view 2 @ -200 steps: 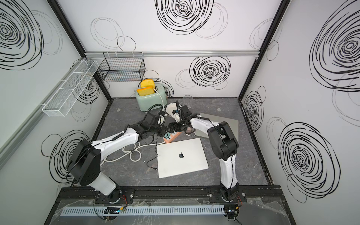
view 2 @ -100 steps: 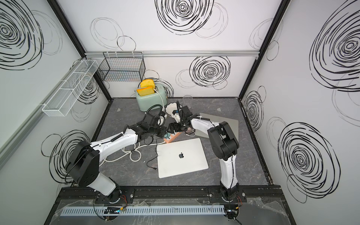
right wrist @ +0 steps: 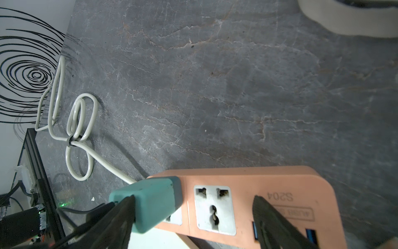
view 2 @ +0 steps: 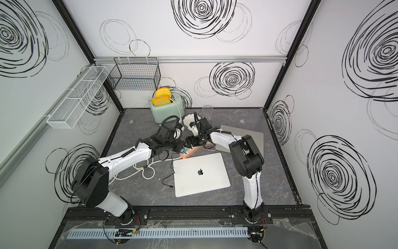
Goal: Unplug the laptop charger
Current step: Remove the charging cable from the plug.
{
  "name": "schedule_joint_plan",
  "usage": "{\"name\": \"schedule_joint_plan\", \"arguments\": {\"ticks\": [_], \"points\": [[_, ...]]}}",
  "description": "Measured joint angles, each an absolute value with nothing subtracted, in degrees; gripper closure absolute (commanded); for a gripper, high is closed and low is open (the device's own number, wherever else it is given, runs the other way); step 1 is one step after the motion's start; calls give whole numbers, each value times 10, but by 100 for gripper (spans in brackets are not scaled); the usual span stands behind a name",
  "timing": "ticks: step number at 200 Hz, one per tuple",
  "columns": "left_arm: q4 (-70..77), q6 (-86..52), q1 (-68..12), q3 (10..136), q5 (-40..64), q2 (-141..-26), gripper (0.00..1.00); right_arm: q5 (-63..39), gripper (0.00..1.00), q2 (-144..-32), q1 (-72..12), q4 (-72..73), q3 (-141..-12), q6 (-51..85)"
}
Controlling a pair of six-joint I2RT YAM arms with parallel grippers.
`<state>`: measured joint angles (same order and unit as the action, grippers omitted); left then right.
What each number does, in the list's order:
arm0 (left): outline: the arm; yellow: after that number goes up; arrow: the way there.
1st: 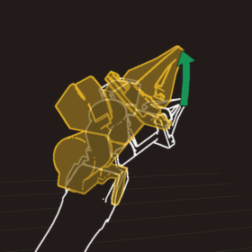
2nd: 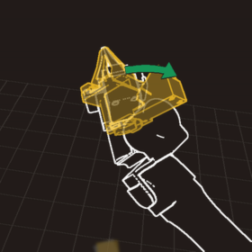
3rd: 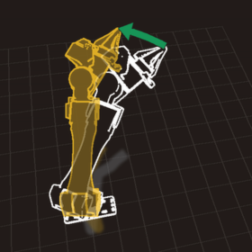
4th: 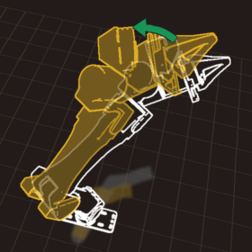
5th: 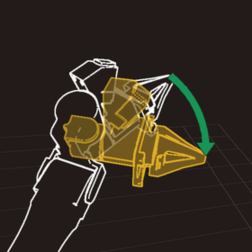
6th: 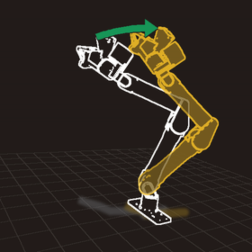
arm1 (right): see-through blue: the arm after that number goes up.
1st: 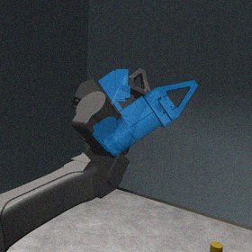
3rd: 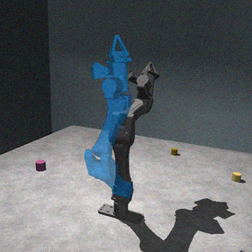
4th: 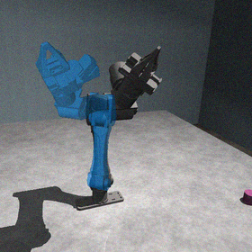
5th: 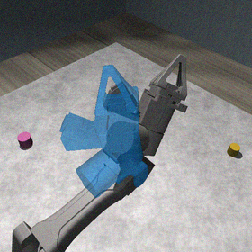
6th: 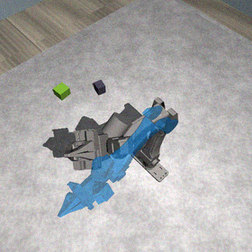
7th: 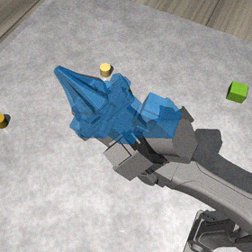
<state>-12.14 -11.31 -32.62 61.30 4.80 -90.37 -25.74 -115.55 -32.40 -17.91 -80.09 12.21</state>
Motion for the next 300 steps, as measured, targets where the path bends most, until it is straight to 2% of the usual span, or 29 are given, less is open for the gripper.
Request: {"name": "schedule_joint_plan", "arguments": {"ticks": [77,175,223,300], "points": [[-121,-114,-313,604,78,-890,100,-257,13,-1155,-324,-175,-799,122],[-136,-80,-334,611,47,-890,100,-258,13,-1152,-324,-174,-795,122],[-136,-101,-307,611,80,-887,100,-253,13,-1152,-324,-170,-794,122],[-149,-66,-341,615,45,-887,100,-260,13,-1149,-321,-174,-790,121]]}}
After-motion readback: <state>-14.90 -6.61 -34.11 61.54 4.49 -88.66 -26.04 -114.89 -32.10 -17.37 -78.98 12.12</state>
